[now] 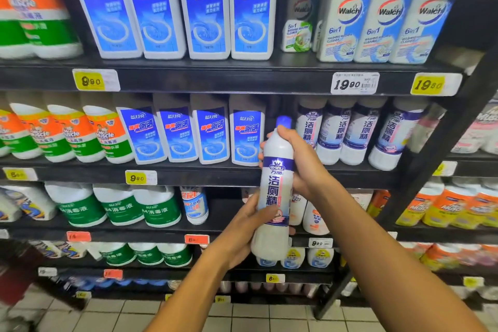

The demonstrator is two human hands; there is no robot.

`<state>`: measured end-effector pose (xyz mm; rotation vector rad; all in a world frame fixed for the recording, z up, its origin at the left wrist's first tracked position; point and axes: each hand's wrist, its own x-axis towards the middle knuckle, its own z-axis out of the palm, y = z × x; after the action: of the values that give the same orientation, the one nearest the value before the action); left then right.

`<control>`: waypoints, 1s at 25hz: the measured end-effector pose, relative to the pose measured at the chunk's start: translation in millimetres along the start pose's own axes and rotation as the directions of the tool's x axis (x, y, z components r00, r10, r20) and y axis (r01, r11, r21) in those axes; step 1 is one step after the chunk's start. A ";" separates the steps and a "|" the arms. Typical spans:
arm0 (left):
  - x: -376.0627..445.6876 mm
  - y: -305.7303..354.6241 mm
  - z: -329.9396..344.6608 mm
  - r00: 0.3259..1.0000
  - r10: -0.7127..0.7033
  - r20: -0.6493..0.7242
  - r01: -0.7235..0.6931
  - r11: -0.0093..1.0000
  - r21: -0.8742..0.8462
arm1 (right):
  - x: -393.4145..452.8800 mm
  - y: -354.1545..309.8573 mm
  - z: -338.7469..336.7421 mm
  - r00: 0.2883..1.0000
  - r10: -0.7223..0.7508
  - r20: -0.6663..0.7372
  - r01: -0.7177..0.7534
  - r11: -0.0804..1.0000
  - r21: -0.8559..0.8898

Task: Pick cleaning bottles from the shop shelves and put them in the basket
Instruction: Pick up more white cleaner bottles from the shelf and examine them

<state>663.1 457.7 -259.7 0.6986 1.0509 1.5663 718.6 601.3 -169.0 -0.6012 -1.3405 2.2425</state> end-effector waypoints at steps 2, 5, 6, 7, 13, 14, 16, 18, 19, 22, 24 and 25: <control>-5.9 -1.6 -4.9 0.996 -0.054 0.069 0.059 0.995 -0.080 | -1.1 -3.5 5.3 1.000 -0.005 0.005 0.005 0.998 0.058; -9.4 -9.2 -13.1 0.987 -0.077 0.140 0.091 0.992 -0.092 | -1.9 -7.0 13.2 0.998 -0.010 0.055 0.001 0.989 0.150; -8.9 -10.8 -14.2 0.990 -0.068 0.127 0.079 0.993 -0.086 | -1.5 -7.1 15.8 0.998 -0.009 0.060 0.000 0.989 0.150; -8.7 -11.9 -14.4 0.993 -0.064 0.104 0.072 0.995 -0.074 | -1.3 -6.3 17.0 0.998 -0.011 0.061 0.002 0.989 0.145; -6.5 -2.5 -19.4 0.999 0.051 -0.017 -0.042 0.939 0.342 | -10.5 -0.5 25.8 0.956 -0.199 0.216 0.199 0.980 0.022; -5.2 3.1 -21.1 0.993 0.117 -0.011 -0.100 0.891 0.444 | -14.0 -0.8 28.3 0.923 -0.256 0.288 0.267 0.964 0.000; -2.9 14.4 -25.1 0.978 0.206 0.016 -0.184 0.829 0.528 | -22.3 -4.8 34.4 0.859 -0.342 0.381 0.405 0.909 -0.096; -0.8 22.1 -32.8 0.966 0.257 0.016 -0.226 0.814 0.535 | -30.3 -13.6 42.1 0.814 -0.411 0.411 0.530 0.815 -0.234; 0.2 25.3 -37.5 0.959 0.284 0.009 -0.241 0.796 0.555 | -34.6 -19.6 45.3 0.794 -0.435 0.425 0.579 0.755 -0.309; -0.2 35.3 -52.3 0.906 0.419 -0.061 -0.284 0.708 0.646 | -50.7 -45.2 51.6 0.745 -0.512 0.428 0.662 0.486 -0.571; -3.2 41.9 -57.7 0.832 0.543 -0.112 -0.276 0.580 0.766 | -59.7 -63.0 54.8 0.671 -0.591 0.449 0.644 0.163 -0.748; -4.9 44.8 -59.5 0.788 0.604 -0.121 -0.255 0.499 0.828 | -62.1 -69.8 57.2 0.647 -0.598 0.473 0.582 -0.013 -0.813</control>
<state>593.4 435.4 -245.3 1.3768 2.0743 1.6867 746.4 554.8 -73.7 -0.2185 -2.2974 0.4984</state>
